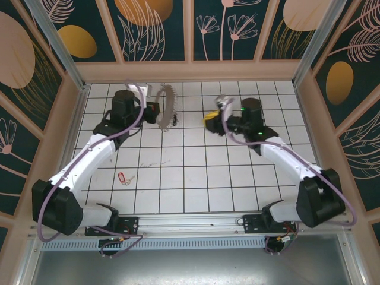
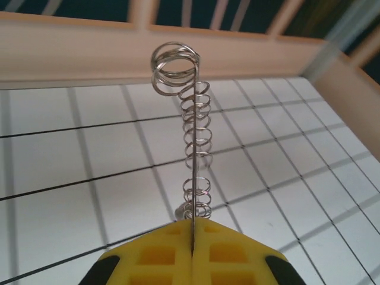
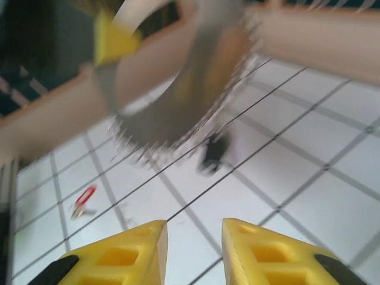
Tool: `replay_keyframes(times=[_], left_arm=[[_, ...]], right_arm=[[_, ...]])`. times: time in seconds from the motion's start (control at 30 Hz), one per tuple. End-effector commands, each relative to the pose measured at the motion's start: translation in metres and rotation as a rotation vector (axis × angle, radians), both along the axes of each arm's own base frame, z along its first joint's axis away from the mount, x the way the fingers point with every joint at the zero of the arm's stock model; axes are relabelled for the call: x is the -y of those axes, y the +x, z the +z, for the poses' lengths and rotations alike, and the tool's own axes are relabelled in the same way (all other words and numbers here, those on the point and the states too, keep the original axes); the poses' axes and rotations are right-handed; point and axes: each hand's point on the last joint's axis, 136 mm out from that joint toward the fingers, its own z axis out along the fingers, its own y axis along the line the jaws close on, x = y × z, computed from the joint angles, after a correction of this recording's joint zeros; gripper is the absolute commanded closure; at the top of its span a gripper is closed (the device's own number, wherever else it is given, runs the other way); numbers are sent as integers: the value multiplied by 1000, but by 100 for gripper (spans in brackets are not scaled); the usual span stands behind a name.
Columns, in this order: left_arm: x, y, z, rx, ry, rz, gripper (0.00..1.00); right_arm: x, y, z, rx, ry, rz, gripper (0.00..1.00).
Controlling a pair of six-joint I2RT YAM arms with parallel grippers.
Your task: Put the keys on the keyring
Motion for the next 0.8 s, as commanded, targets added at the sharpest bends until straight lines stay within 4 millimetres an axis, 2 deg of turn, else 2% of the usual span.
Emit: replay_keyframes(times=[0.0, 0.07, 0.17, 0.37, 0.6, 0.77], left_arm=[[-43, 22, 24, 26, -46, 148, 100], [-64, 33, 26, 20, -73, 193, 100], [-88, 44, 29, 16, -102, 253, 100], [-112, 55, 30, 20, -114, 320, 100], [-125, 57, 36, 35, -97, 364, 100], [-128, 58, 33, 27, -86, 376, 100]], right_arm=[[-50, -34, -44, -23, -129, 164, 70], [-85, -56, -63, -2, -170, 252, 70], [-130, -75, -85, 39, -230, 345, 70], [-207, -102, -130, 95, -327, 507, 70], [-273, -127, -165, 98, -396, 676, 70], [-305, -129, -167, 144, -359, 693, 70]])
